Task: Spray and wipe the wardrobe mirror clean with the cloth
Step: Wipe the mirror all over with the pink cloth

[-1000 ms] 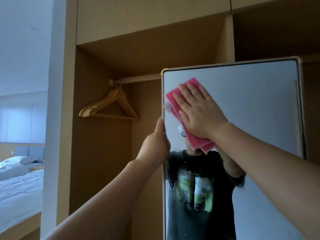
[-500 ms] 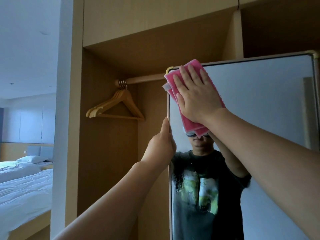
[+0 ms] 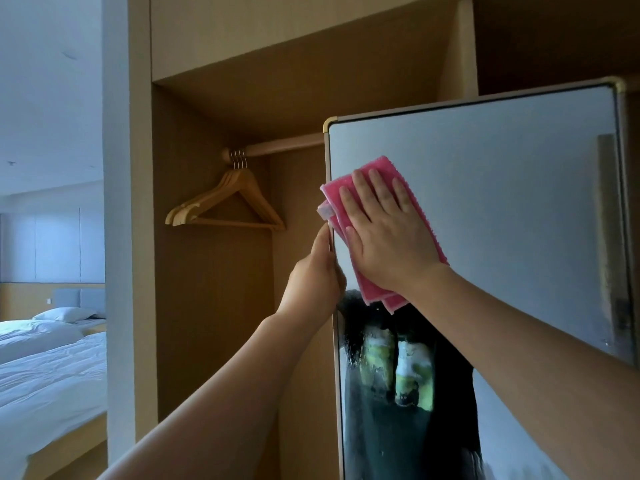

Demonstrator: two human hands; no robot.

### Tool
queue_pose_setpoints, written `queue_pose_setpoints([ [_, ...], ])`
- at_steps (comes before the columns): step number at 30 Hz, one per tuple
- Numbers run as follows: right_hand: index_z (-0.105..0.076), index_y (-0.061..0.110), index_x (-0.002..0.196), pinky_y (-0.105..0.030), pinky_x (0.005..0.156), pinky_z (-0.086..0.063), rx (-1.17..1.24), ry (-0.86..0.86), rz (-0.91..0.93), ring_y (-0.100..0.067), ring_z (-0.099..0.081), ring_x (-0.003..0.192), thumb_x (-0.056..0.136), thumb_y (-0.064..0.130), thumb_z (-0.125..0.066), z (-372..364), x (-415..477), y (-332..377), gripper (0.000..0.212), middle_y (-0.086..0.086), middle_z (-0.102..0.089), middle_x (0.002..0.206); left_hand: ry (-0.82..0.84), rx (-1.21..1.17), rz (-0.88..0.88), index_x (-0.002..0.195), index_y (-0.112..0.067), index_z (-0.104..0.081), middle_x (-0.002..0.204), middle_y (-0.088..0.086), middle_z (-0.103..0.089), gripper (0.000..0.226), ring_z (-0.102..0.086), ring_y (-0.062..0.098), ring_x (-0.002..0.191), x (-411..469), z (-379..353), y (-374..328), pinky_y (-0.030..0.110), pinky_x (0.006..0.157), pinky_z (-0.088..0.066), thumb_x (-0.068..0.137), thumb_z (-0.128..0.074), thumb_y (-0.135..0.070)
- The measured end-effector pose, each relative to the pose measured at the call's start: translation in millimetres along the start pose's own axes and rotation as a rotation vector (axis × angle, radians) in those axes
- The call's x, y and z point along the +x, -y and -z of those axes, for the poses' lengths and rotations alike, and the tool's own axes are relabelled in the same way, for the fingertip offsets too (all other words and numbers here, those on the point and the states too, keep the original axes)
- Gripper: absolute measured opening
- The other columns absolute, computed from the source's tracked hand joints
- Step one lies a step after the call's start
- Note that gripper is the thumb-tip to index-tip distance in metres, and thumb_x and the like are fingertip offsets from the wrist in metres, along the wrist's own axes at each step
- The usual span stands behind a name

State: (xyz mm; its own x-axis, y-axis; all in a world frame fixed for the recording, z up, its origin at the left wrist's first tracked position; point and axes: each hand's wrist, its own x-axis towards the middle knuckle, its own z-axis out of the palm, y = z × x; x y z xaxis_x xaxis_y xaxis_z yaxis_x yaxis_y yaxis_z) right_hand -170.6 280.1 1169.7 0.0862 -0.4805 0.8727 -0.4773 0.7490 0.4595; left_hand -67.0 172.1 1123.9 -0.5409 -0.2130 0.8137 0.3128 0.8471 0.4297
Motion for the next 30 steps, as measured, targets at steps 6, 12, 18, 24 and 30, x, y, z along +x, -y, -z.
queue_pose_setpoints([
  [6,-0.008,0.010,0.155,-0.051,0.121,-0.002,0.028,-0.002,-0.030,-0.038,-0.005,0.149,0.102,0.045,-0.011,-3.0,-31.0,15.4,0.064,-0.018,-0.014,0.161,-0.028,-0.026,0.007,0.110,-0.021,-0.049,0.073,0.000,-0.066,0.021,-0.065,0.013,0.062,-6.7,-1.9,10.2,0.035,0.059,-0.058,0.094,-0.036,-0.020],
  [12,-0.004,0.010,0.156,-0.052,0.120,-0.004,0.081,0.045,-0.010,-0.037,0.003,0.149,0.100,0.045,-0.020,-4.7,-71.2,32.6,0.067,-0.018,-0.004,0.162,0.032,-0.088,-0.023,0.135,-0.027,-0.038,0.096,-0.021,-0.060,0.049,-0.062,-0.006,0.087,-13.0,-0.3,12.8,0.011,0.071,-0.053,0.086,-0.044,-0.030],
  [18,-0.015,0.012,0.155,-0.052,0.120,-0.005,0.092,0.129,0.095,-0.037,-0.003,0.149,0.101,0.042,-0.028,-10.2,-117.0,46.4,0.064,-0.017,-0.012,0.161,0.100,-0.161,0.052,0.138,-0.034,-0.032,0.099,-0.018,-0.062,0.059,-0.065,0.002,0.087,-16.1,-2.2,9.9,0.010,0.064,-0.053,0.089,-0.062,-0.019],
  [24,-0.023,0.009,0.153,-0.052,0.121,-0.008,0.116,0.080,0.124,-0.040,-0.013,0.147,0.100,0.039,-0.030,-8.5,-123.1,44.8,0.061,-0.020,-0.017,0.159,0.101,-0.128,0.071,0.138,-0.034,-0.028,0.105,-0.019,-0.058,0.055,-0.063,0.002,0.090,-28.9,-5.5,14.2,0.011,0.066,-0.053,0.094,-0.054,-0.016],
  [30,-0.021,0.010,0.153,-0.052,0.120,-0.002,0.089,0.135,0.139,-0.040,-0.012,0.148,0.100,0.040,-0.028,-4.4,-125.4,43.5,0.062,-0.021,-0.018,0.159,0.078,-0.072,0.117,0.139,-0.027,-0.032,0.127,-0.006,-0.058,0.047,-0.058,0.012,0.111,-54.0,-13.1,30.6,0.036,0.092,-0.054,0.098,-0.044,-0.010],
])
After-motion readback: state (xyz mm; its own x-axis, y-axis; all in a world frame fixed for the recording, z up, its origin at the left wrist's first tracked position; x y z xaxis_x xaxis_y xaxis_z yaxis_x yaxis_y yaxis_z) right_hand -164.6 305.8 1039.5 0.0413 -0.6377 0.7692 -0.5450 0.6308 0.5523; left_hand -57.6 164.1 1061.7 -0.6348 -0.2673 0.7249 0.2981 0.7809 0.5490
